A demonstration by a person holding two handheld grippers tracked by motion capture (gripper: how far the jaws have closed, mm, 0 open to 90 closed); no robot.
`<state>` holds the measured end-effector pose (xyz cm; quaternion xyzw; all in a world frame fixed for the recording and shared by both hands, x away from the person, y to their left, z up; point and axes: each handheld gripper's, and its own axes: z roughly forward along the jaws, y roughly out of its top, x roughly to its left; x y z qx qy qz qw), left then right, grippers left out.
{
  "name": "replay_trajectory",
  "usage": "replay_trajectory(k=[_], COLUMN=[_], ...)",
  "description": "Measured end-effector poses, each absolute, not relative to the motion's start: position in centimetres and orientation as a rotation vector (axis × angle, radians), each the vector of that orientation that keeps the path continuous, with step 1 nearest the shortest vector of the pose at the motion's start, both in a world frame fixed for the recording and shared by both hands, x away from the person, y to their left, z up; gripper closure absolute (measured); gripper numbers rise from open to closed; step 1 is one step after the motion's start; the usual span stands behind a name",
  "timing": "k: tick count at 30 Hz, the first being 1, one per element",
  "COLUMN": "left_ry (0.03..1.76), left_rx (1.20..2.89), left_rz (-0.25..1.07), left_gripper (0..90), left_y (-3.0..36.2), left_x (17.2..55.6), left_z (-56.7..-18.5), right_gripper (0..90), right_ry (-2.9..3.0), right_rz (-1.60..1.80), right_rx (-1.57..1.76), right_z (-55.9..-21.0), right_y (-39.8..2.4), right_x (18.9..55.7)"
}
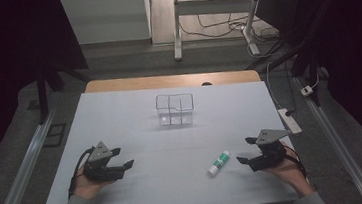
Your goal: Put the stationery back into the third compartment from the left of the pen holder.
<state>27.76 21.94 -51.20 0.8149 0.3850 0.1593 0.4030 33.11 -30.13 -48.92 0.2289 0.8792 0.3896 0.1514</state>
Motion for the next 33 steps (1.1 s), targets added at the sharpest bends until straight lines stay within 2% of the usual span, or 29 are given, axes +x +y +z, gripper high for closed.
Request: replay_trajectory(k=[14, 33], left_ry=[0.968, 0.967], left_rx=[2.071, 2.081], left_rz=[0.395, 0.394], left_gripper=[30.1, 30.2], left_y=[21.9, 21.9], left_x=[27.8, 27.9], left_z=[-51.4, -51.5], right_gripper=[23.4, 26.7], right_ry=[2.602, 2.741], right_rz=[1.024, 0.988], right_rx=[0.456, 0.24], right_z=[-46.9, -45.8], right_y=[-27.9, -25.0], right_x=[33.5, 34.7])
